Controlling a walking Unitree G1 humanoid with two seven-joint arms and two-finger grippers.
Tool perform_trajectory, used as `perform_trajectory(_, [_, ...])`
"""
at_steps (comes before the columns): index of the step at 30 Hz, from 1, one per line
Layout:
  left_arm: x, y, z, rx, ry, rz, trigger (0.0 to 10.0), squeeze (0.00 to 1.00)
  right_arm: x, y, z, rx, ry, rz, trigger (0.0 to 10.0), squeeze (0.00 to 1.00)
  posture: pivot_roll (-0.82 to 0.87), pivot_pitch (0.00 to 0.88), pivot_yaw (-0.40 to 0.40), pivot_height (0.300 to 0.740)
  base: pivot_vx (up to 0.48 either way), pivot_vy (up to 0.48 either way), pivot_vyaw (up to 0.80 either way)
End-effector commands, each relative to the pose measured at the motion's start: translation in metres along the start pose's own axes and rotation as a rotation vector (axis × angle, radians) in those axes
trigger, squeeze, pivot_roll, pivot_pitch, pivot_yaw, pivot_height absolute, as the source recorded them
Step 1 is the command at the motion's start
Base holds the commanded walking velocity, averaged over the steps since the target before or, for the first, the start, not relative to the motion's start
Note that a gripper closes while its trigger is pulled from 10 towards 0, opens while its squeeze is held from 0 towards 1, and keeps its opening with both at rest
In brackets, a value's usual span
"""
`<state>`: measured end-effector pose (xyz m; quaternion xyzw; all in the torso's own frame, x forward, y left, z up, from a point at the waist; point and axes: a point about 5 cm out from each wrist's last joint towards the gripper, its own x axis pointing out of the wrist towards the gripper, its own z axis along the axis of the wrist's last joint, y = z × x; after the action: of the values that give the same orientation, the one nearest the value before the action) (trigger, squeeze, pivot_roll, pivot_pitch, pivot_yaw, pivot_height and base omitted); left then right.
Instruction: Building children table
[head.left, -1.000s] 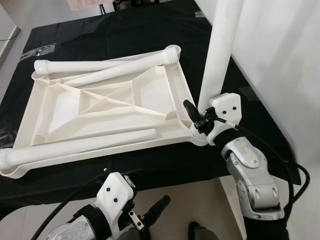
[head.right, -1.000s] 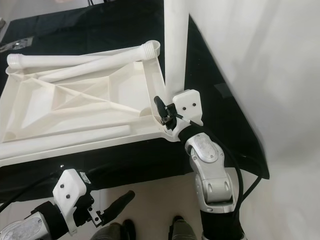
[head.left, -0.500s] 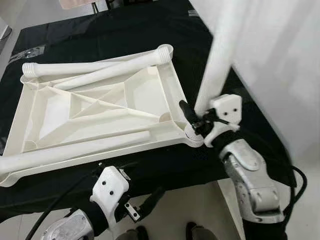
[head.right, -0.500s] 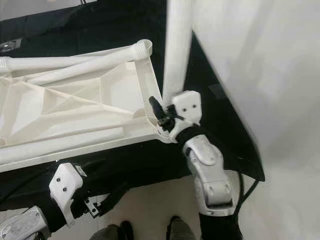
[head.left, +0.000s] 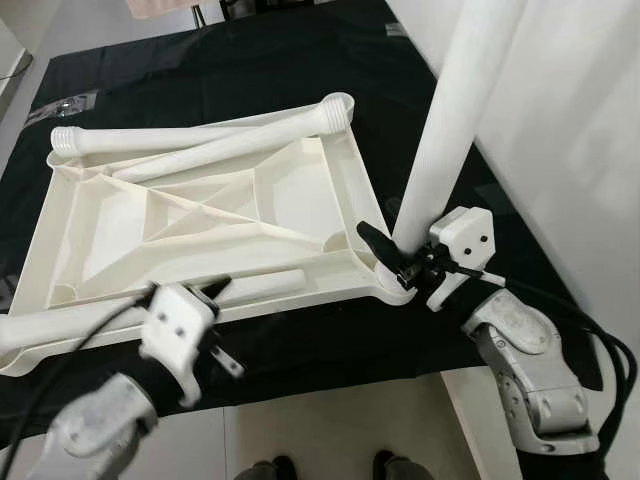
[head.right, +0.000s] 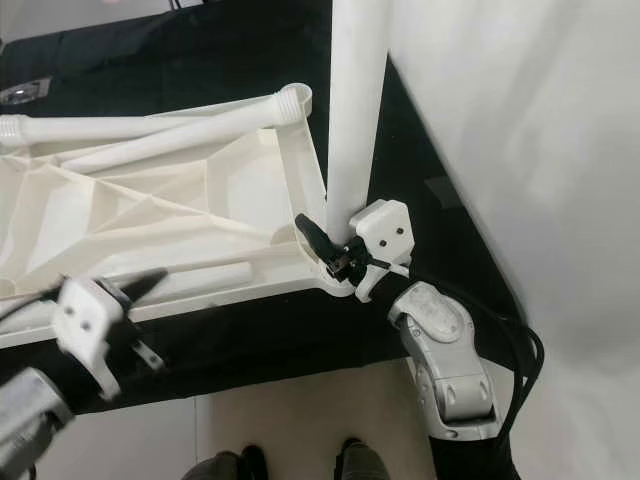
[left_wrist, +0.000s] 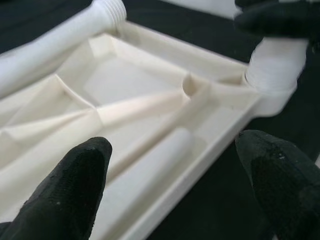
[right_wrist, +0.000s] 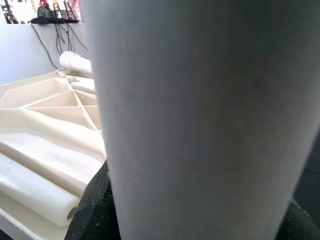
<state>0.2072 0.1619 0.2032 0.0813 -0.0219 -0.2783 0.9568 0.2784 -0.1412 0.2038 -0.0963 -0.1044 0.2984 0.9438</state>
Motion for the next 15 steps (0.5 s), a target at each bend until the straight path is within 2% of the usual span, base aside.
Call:
perform_trajectory(1, [-0.001, 0.007, 0.0, -0.015, 0.01, 0.021, 10.0, 0.0, -0.011, 0.018, -0.056, 0.124, 0.269, 0.077, 10.0, 0.0, -0.01, 0.267, 0.078, 0.74, 0.0, 0.0, 0.0])
perform_trajectory(2, [-0.001, 0.007, 0.0, -0.015, 0.01, 0.021, 10.0, 0.0, -0.011, 0.018, -0.056, 0.124, 0.269, 0.077, 10.0, 0.0, -0.01, 0.267, 0.078, 0.74, 0.0, 0.0, 0.0])
perform_trajectory(3, [0.009, 0.024, 0.02, -0.02, -0.074, 0.034, 10.0, 0.0, -0.009, 0.015, -0.057, 0.136, 0.28, 0.079, 10.0, 0.0, -0.02, 0.266, 0.076, 0.74, 0.0, 0.0, 0.0])
perform_trajectory(7, [0.012, 0.03, 0.027, -0.024, -0.101, 0.03, 10.0, 0.0, -0.008, 0.015, -0.057, 0.139, 0.279, 0.081, 10.0, 0.0, -0.02, 0.266, 0.076, 0.74, 0.0, 0.0, 0.0])
perform_trajectory(10, [0.026, 0.04, 0.061, -0.064, -0.232, -0.103, 10.0, 0.0, -0.006, 0.014, -0.058, 0.164, 0.268, 0.071, 10.0, 0.0, -0.02, 0.262, 0.078, 0.74, 0.0, 0.0, 0.0])
perform_trajectory(11, [0.026, 0.04, 0.061, -0.064, -0.232, -0.103, 10.0, 0.0, -0.006, 0.014, -0.058, 0.164, 0.268, 0.071, 10.0, 0.0, -0.02, 0.262, 0.078, 0.74, 0.0, 0.0, 0.0])
perform_trajectory(12, [0.031, 0.041, 0.08, -0.102, -0.304, -0.197, 10.0, 0.0, -0.005, 0.014, -0.059, 0.184, 0.263, 0.058, 10.0, 0.0, -0.02, 0.26, 0.078, 0.74, 0.0, 0.0, 0.0])
perform_trajectory(13, [0.033, 0.04, 0.088, -0.119, -0.336, -0.254, 10.0, 0.36, -0.005, 0.014, -0.06, 0.185, 0.262, 0.056, 10.0, 0.0, -0.02, 0.258, 0.082, 0.74, 0.0, 0.0, 0.0])
perform_trajectory(14, [0.033, 0.04, 0.088, -0.119, -0.336, -0.254, 10.0, 0.36, -0.005, 0.014, -0.06, 0.185, 0.262, 0.056, 10.0, 0.0, -0.02, 0.258, 0.082, 0.74, 0.0, 0.0, 0.0])
perform_trajectory(15, [0.035, 0.04, 0.095, -0.131, -0.356, -0.304, 10.0, 0.63, -0.005, 0.014, -0.06, 0.185, 0.259, 0.061, 10.0, 0.0, -0.02, 0.257, 0.082, 0.74, 0.0, 0.0, 0.0])
